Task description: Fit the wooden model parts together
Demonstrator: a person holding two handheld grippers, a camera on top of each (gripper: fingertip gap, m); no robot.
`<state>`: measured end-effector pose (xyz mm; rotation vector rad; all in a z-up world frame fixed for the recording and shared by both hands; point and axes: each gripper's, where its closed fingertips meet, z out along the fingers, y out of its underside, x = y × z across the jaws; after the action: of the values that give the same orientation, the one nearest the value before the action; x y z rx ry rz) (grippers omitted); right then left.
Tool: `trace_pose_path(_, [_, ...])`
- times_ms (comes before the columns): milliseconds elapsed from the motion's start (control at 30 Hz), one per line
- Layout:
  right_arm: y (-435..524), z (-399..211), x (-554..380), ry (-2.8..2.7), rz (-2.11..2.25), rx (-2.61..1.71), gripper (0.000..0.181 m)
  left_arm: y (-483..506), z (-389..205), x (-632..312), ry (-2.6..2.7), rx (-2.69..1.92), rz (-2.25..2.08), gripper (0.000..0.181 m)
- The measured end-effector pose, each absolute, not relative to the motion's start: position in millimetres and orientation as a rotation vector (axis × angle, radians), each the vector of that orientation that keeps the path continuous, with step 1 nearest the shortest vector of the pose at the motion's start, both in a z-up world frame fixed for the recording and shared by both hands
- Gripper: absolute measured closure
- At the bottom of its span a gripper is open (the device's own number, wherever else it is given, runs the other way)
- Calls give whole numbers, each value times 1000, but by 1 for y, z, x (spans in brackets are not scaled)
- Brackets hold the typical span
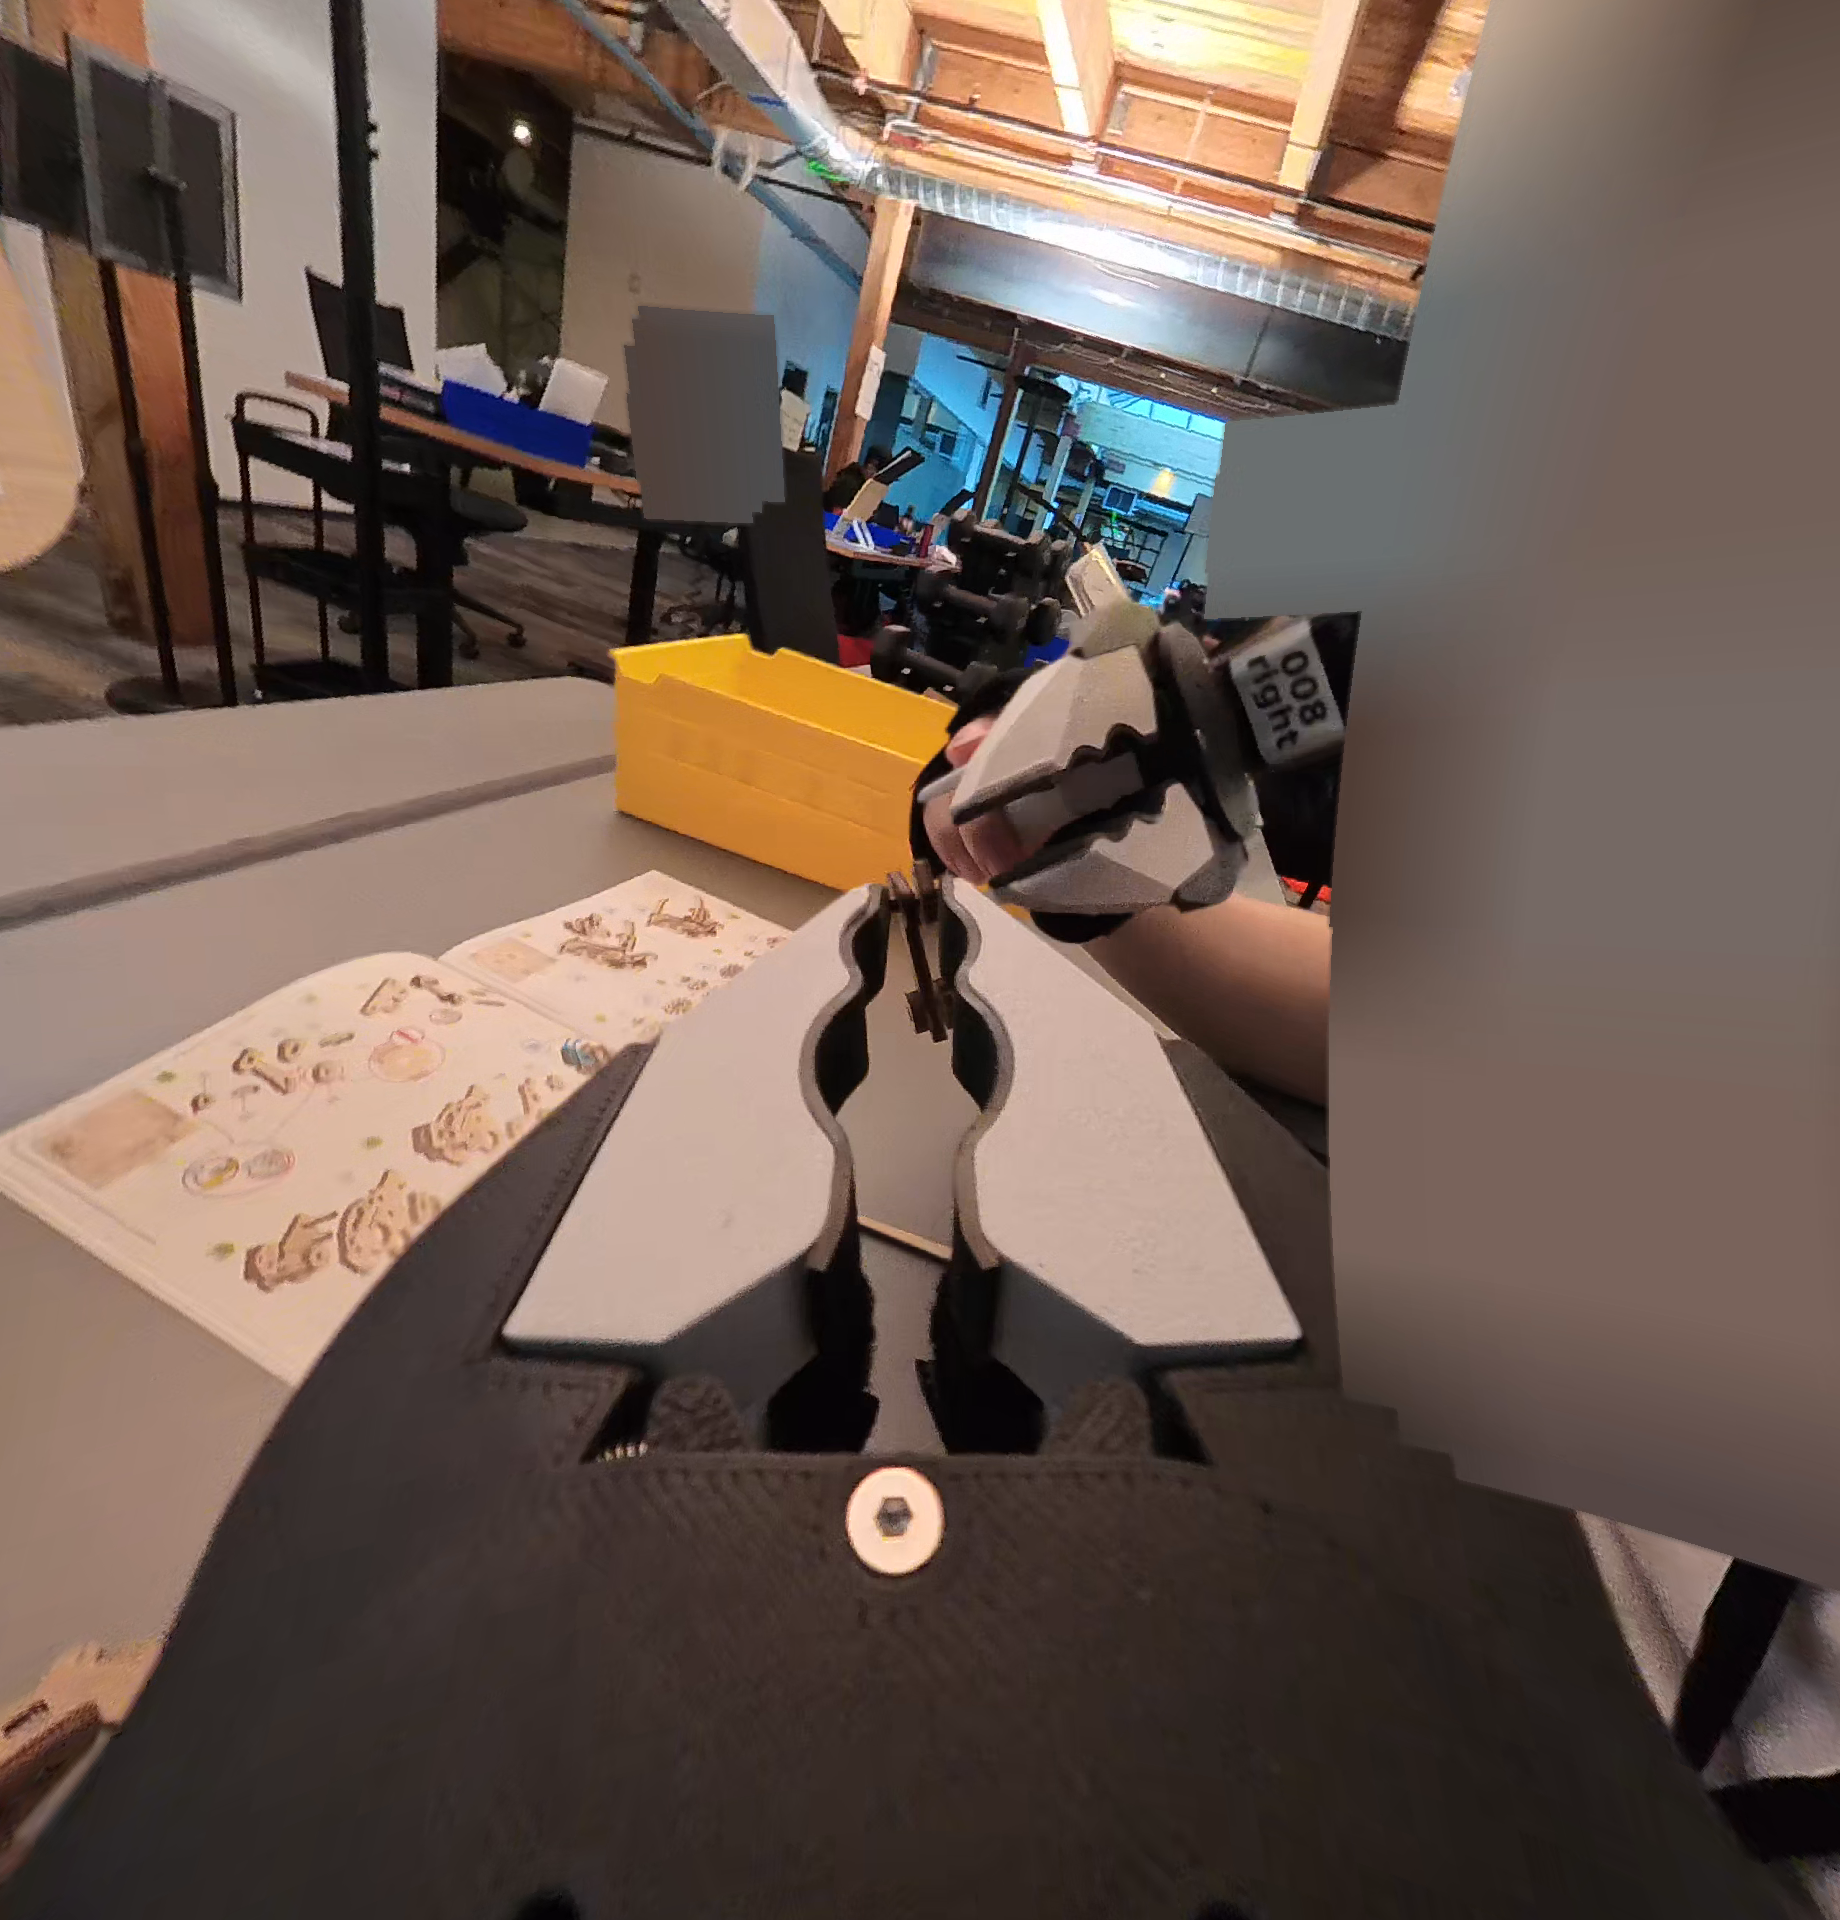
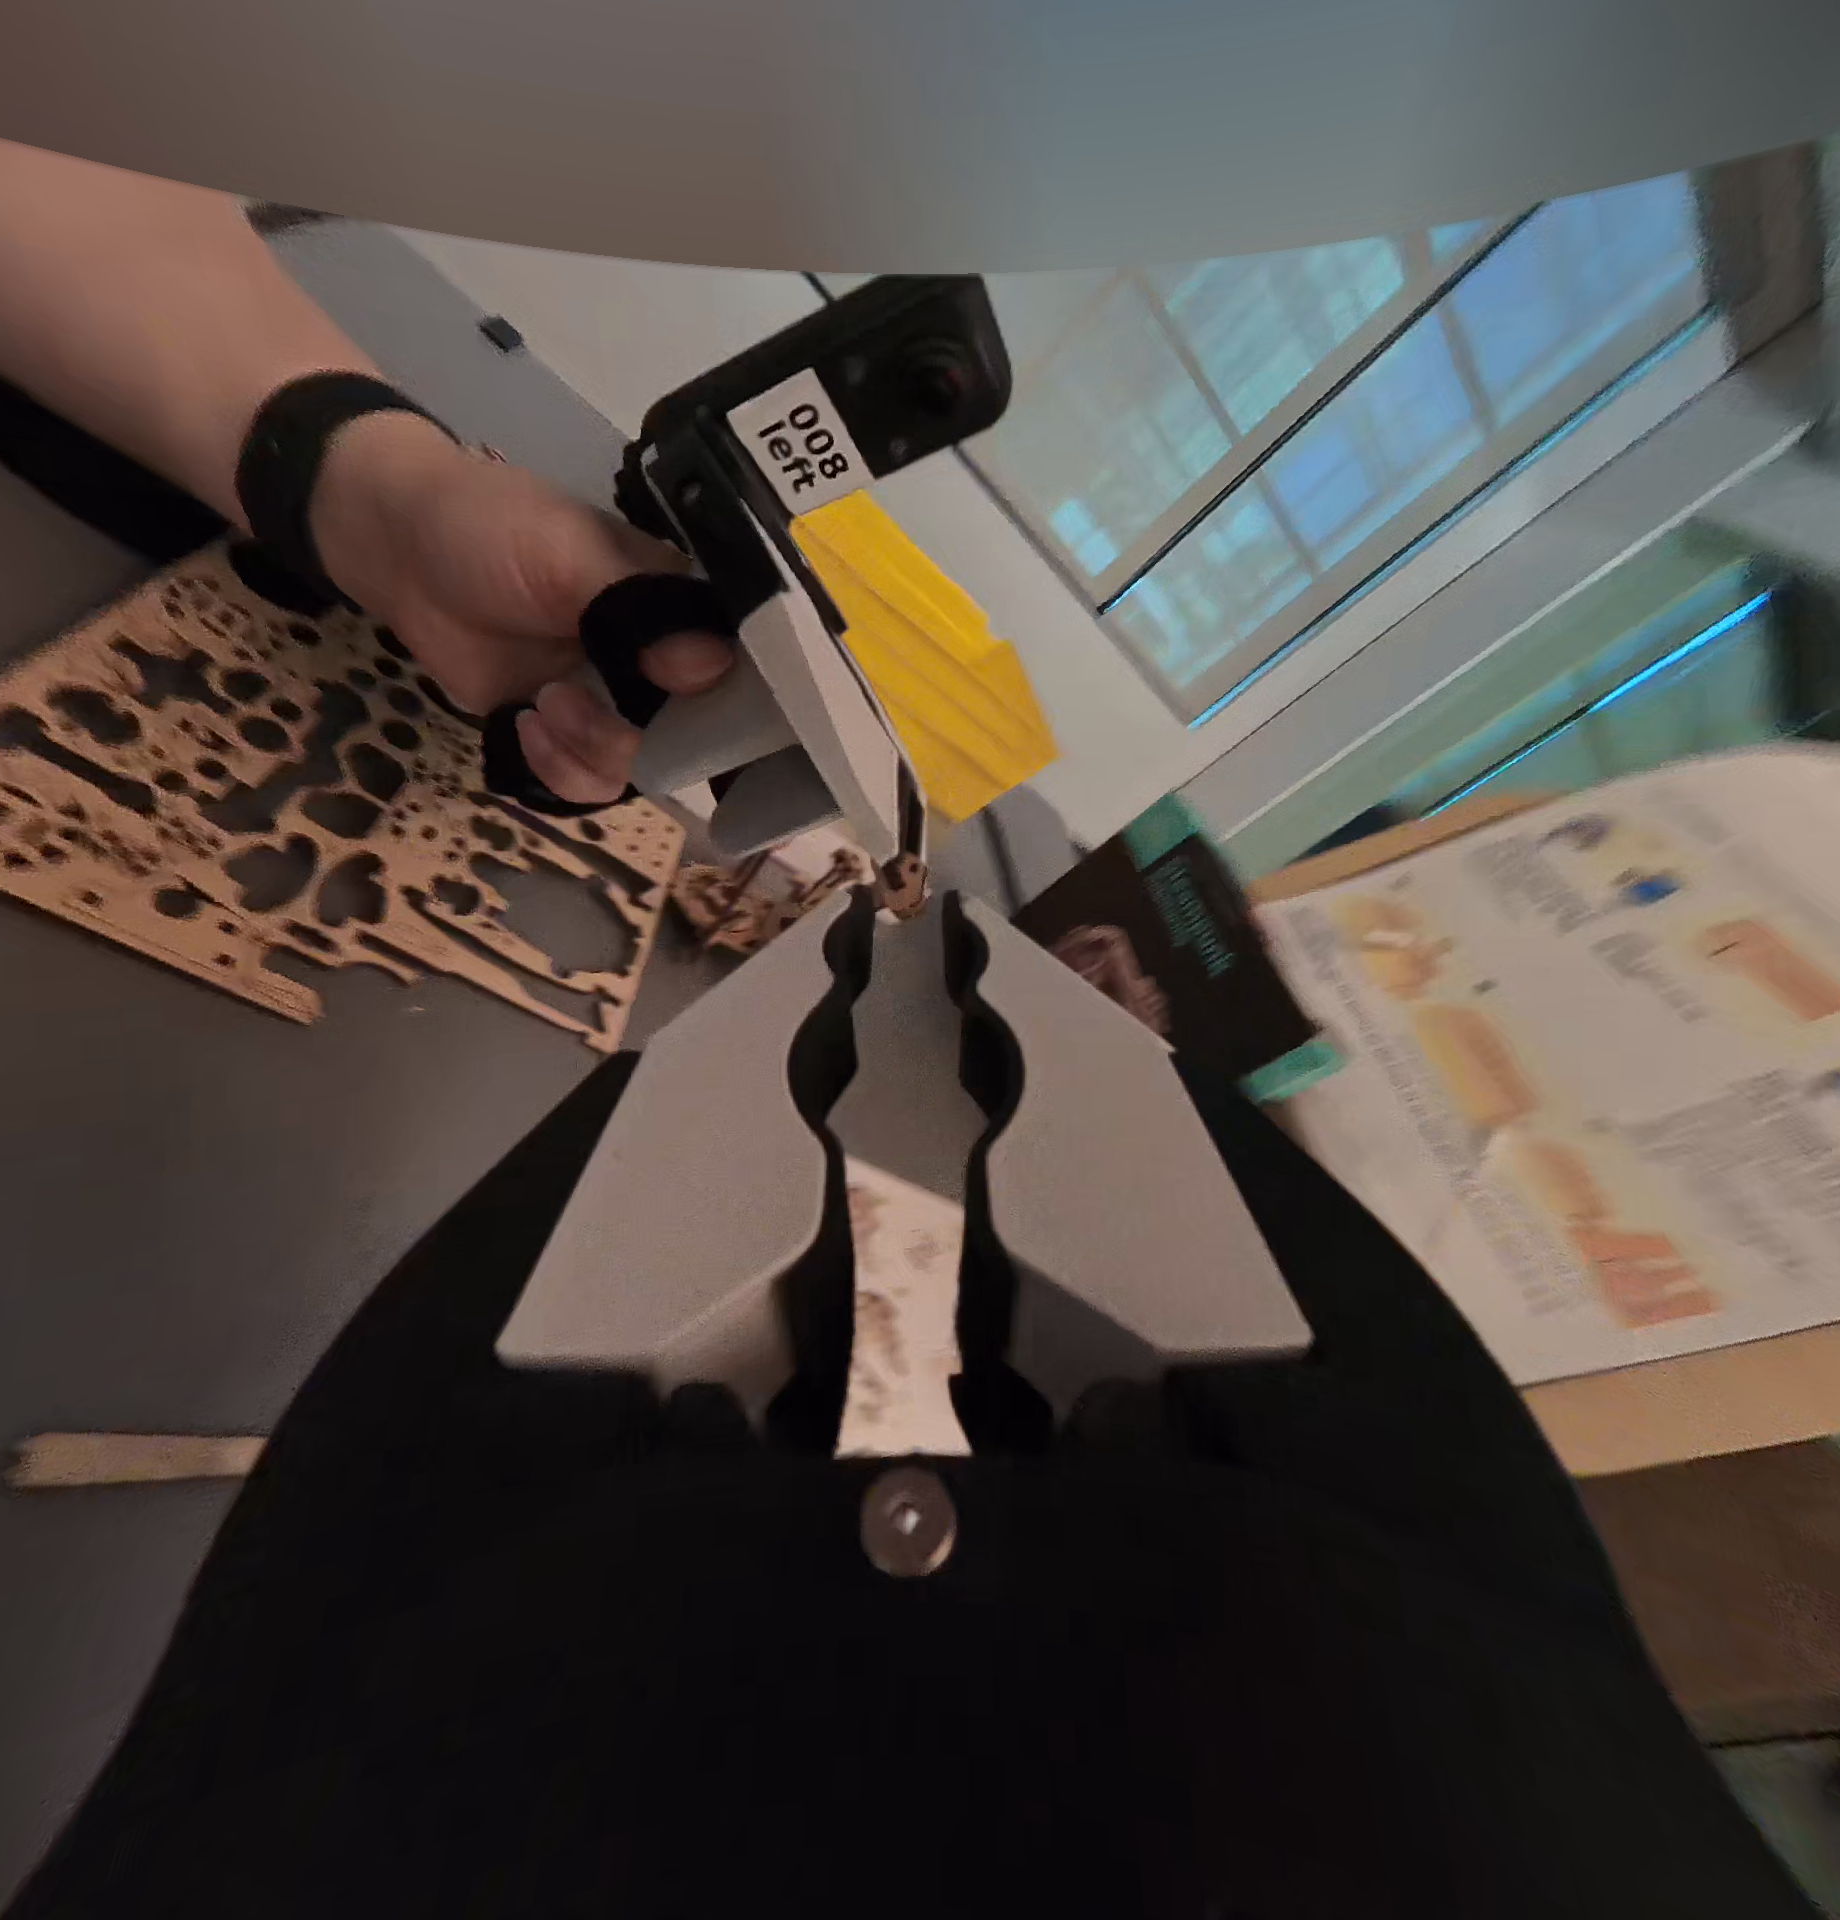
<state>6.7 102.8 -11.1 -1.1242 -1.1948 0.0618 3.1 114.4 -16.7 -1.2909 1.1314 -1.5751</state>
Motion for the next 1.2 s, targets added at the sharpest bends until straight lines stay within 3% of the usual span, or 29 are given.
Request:
trace_pose_path(200, [125, -46, 11, -1039, 527, -1473, 164, 119, -32, 8, 1125, -1412, -1594, 175])
trace_pose_path(433, [113, -48, 12, -935, 1049, -1566, 160, 111, -39, 11, 1188, -1418, -1607, 175])
trace_pose_path(1033, [129, -89, 40, -913, 1093, -1576, 155, 129, -62, 13, 1162, -1583, -1487, 175])
trace_pose_path(1200, [111, -89, 35, -952, 1280, -1572, 160, 127, -65, 14, 1173, -1598, -1505, 175])
